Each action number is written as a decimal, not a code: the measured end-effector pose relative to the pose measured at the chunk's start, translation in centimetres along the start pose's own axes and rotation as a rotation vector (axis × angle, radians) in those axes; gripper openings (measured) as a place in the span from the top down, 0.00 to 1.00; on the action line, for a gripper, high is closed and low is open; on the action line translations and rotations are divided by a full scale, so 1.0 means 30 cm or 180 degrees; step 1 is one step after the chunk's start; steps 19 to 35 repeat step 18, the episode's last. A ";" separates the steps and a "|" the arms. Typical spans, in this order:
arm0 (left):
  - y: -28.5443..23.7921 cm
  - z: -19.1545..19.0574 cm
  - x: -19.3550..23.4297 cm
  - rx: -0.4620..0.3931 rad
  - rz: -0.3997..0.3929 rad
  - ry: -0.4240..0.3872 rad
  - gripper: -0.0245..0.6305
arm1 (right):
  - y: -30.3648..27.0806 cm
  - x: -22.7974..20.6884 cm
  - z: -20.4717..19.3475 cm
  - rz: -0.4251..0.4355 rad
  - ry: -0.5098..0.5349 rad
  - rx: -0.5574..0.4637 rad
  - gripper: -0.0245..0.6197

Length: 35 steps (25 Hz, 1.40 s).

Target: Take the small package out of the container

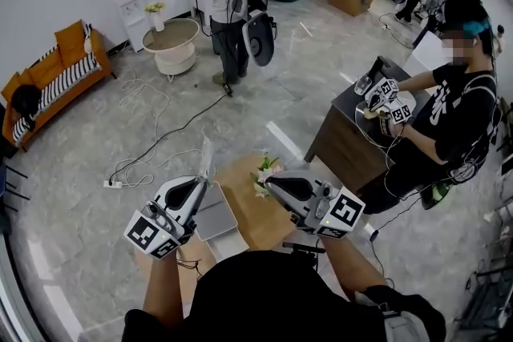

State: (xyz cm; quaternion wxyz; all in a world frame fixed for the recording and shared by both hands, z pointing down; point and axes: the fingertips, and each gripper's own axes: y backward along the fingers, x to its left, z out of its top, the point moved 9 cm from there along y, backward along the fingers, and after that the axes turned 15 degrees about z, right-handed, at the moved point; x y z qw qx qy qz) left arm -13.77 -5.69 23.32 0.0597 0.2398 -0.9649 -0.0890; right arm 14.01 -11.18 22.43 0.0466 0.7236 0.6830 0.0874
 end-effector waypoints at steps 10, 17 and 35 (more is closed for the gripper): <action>-0.076 -0.057 0.014 0.0119 -0.0161 0.0190 0.93 | 0.020 -0.035 -0.028 -0.0073 -0.0108 0.0034 0.95; -0.137 -0.091 0.029 0.0140 -0.0330 0.0241 0.93 | 0.031 -0.082 -0.048 -0.0163 -0.0121 0.0037 0.95; -0.145 -0.092 0.032 0.0133 -0.0346 0.0246 0.93 | 0.031 -0.088 -0.049 -0.0173 -0.0119 0.0035 0.95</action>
